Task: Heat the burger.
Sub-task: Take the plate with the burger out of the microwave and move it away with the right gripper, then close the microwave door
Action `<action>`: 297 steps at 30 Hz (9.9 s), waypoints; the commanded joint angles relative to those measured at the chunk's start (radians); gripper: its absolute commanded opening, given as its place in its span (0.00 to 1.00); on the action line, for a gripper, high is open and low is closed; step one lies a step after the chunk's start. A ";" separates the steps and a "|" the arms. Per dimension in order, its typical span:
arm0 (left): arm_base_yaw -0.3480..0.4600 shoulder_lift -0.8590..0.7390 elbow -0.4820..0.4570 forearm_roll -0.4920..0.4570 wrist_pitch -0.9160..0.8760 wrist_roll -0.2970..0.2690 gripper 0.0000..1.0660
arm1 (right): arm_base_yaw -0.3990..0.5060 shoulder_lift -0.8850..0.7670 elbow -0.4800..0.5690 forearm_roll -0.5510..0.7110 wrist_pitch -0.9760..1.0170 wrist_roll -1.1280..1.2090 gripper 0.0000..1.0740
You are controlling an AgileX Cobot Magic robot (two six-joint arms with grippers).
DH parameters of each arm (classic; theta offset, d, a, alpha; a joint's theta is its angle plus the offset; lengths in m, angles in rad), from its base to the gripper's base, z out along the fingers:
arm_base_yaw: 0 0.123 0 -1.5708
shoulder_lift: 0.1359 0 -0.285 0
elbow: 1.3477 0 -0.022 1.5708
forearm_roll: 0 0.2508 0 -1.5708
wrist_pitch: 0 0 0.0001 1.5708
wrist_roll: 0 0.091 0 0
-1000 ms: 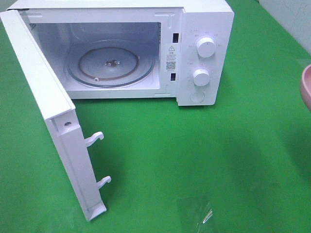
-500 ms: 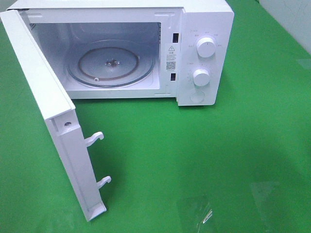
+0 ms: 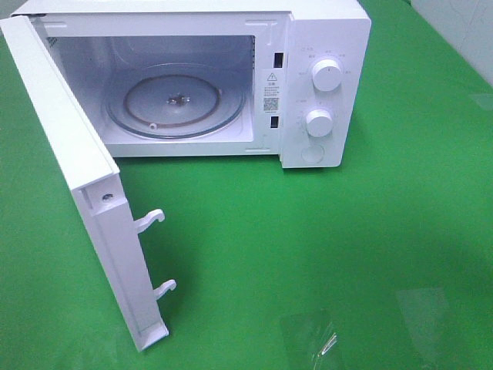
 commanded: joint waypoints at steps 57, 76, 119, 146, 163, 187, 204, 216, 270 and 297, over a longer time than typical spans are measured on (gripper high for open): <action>0.001 -0.019 0.003 -0.002 -0.001 -0.002 0.87 | -0.277 0.761 -0.012 -0.342 -0.441 0.810 0.00; 0.001 -0.019 0.003 -0.002 -0.001 -0.001 0.87 | -0.291 0.790 -0.013 -0.281 -0.480 0.823 0.29; 0.001 -0.019 0.003 -0.002 -0.001 -0.001 0.87 | -0.309 -0.418 -0.068 0.687 -0.117 -0.175 0.71; 0.001 -0.018 0.003 -0.002 -0.001 -0.001 0.87 | -0.653 -0.923 -0.007 0.707 -0.136 -0.159 0.71; 0.001 -0.018 0.003 -0.002 -0.001 -0.001 0.87 | -0.653 -0.923 -0.007 0.707 -0.136 -0.159 0.71; 0.001 -0.018 0.003 -0.006 -0.001 -0.003 0.87 | -0.653 -0.923 -0.007 0.707 -0.136 -0.159 0.71; 0.000 0.233 -0.035 -0.003 -0.367 -0.002 0.18 | -0.653 -0.923 -0.007 0.707 -0.136 -0.159 0.71; 0.000 0.484 0.076 -0.003 -0.800 -0.001 0.00 | -0.653 -0.923 -0.007 0.707 -0.136 -0.159 0.71; -0.324 1.568 0.162 0.234 -1.975 -0.160 0.00 | -0.653 -0.923 -0.007 0.707 -0.136 -0.159 0.71; -0.516 1.860 -0.282 0.182 -1.861 -0.160 0.00 | -0.653 -0.923 -0.007 0.707 -0.136 -0.159 0.71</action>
